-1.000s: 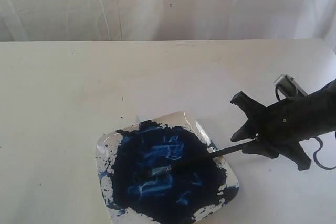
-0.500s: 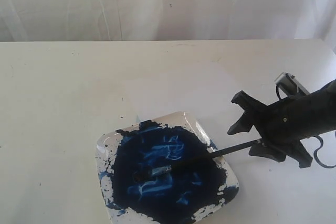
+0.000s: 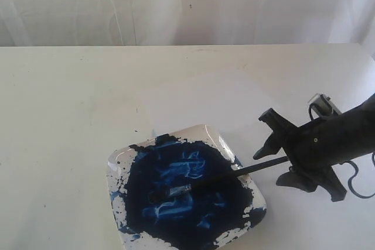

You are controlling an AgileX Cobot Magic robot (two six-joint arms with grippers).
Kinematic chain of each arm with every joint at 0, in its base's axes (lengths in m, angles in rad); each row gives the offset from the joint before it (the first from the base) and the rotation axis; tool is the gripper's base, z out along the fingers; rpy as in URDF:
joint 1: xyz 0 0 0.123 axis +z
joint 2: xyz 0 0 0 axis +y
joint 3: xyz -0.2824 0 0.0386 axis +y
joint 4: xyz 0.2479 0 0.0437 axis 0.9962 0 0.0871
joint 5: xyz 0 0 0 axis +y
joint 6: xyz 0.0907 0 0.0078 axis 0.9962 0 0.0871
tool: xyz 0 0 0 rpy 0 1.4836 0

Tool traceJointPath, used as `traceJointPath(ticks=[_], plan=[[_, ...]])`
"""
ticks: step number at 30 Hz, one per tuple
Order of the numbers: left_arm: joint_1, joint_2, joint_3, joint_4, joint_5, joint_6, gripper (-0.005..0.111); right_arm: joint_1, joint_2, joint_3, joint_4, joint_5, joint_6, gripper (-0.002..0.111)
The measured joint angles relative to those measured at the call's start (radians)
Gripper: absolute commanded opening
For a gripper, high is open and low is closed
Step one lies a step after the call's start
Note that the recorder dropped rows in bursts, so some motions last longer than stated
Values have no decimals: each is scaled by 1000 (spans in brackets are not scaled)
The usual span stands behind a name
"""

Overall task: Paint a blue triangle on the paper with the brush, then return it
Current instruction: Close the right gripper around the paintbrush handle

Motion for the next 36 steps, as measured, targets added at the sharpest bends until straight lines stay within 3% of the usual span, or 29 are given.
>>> traceJointPath(ticks=[15,18,23,36], plan=[[0,0,0,0,0,0,0,0,55,0,30,-91,7,55],[0,0,0,0,0,0,0,0,57,0,74,-95,8,44],[0,0,0,0,0,0,0,2,57,0,133,-105,8,38],[0,0,0,0,0,0,0,119,57,0,221,-209,11,38]])
